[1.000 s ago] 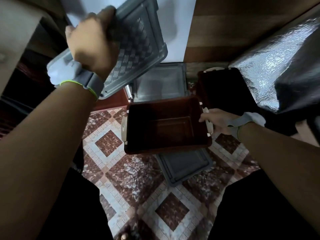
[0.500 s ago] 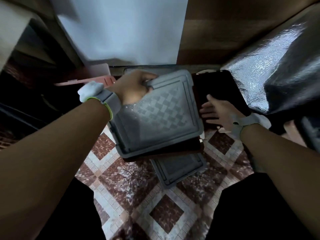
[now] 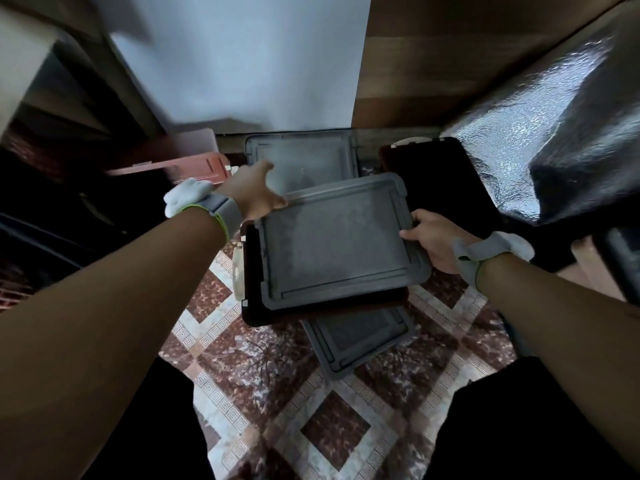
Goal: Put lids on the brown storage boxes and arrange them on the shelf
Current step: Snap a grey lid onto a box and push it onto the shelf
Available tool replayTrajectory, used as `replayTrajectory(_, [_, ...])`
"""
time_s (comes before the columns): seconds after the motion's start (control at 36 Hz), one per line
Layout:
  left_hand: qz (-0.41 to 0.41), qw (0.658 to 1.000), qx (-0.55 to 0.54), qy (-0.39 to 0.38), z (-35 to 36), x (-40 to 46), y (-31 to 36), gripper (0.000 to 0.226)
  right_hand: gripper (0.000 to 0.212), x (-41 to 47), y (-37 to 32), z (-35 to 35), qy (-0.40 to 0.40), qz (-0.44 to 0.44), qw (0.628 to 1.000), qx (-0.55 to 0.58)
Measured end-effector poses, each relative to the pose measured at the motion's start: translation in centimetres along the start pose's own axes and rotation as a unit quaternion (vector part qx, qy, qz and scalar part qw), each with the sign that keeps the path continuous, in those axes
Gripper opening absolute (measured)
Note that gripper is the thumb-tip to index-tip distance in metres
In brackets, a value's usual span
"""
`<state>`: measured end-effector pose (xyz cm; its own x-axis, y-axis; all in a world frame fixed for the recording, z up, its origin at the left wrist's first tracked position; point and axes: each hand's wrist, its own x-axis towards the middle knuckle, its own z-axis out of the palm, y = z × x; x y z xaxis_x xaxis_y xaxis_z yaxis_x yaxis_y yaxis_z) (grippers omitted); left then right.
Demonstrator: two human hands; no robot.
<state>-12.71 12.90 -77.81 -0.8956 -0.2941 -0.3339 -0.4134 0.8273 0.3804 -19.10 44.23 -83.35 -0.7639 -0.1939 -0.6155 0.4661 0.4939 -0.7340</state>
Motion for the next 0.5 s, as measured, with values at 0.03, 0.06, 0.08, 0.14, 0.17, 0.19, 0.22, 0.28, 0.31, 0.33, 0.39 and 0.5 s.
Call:
replayTrajectory(0.03, [-0.031,0.999,0.027,-0.033,0.2,-0.2,-0.6,0.079,0.016,0.0,0.2,0.1,0.006,0.014,1.000,-0.020])
replayTrajectory(0.06, [-0.056,0.995,0.056,-0.068,0.3,-0.6,-1.2,0.076,0.020,-0.1,0.2,0.2,0.009,0.027,0.999,-0.036])
replayTrajectory(0.08, [-0.075,0.989,0.076,-0.107,0.5,-0.9,-1.6,0.069,0.025,-0.1,0.2,0.3,0.008,0.037,0.998,-0.041])
replayTrajectory(0.14, [-0.113,0.974,0.070,-0.181,1.1,-1.6,-2.3,0.055,0.035,-0.2,0.1,0.8,-0.003,0.054,0.998,-0.045])
replayTrajectory(0.17, [-0.130,0.969,0.057,-0.204,1.5,-1.9,-2.6,0.054,0.039,-0.3,0.0,1.0,-0.011,0.063,0.997,-0.048])
replayTrajectory(0.19, [-0.146,0.964,0.043,-0.217,1.8,-2.1,-3.0,0.055,0.042,-0.3,-0.1,1.3,-0.019,0.069,0.996,-0.051])
replayTrajectory(0.22, [-0.162,0.961,0.028,-0.222,2.2,-2.1,-3.4,0.057,0.044,-0.3,-0.2,1.6,-0.025,0.072,0.996,-0.055])
replayTrajectory(0.28, [-0.191,0.957,-0.009,-0.219,2.7,-2.4,-3.9,0.056,0.047,-0.4,-0.4,2.0,-0.030,0.070,0.994,-0.081])
replayTrajectory(0.31, [-0.198,0.957,-0.023,-0.212,2.9,-2.4,-4.0,0.055,0.048,-0.4,-0.5,2.1,-0.031,0.067,0.991,-0.112])
replayTrajectory(0.33, [-0.200,0.959,-0.031,-0.200,3.0,-2.4,-4.2,0.054,0.049,-0.5,-0.6,2.3,-0.031,0.064,0.986,-0.154])
replayTrajectory(0.39, [-0.200,0.963,-0.068,-0.168,3.2,-2.3,-4.6,0.053,0.050,-0.9,-0.7,2.6,-0.024,0.059,0.965,-0.254])
replayTrajectory(0.5, [-0.197,0.952,-0.183,-0.145,3.1,-2.3,-5.1,0.068,0.055,-1.3,-0.7,3.2,0.010,0.008,0.918,-0.397])
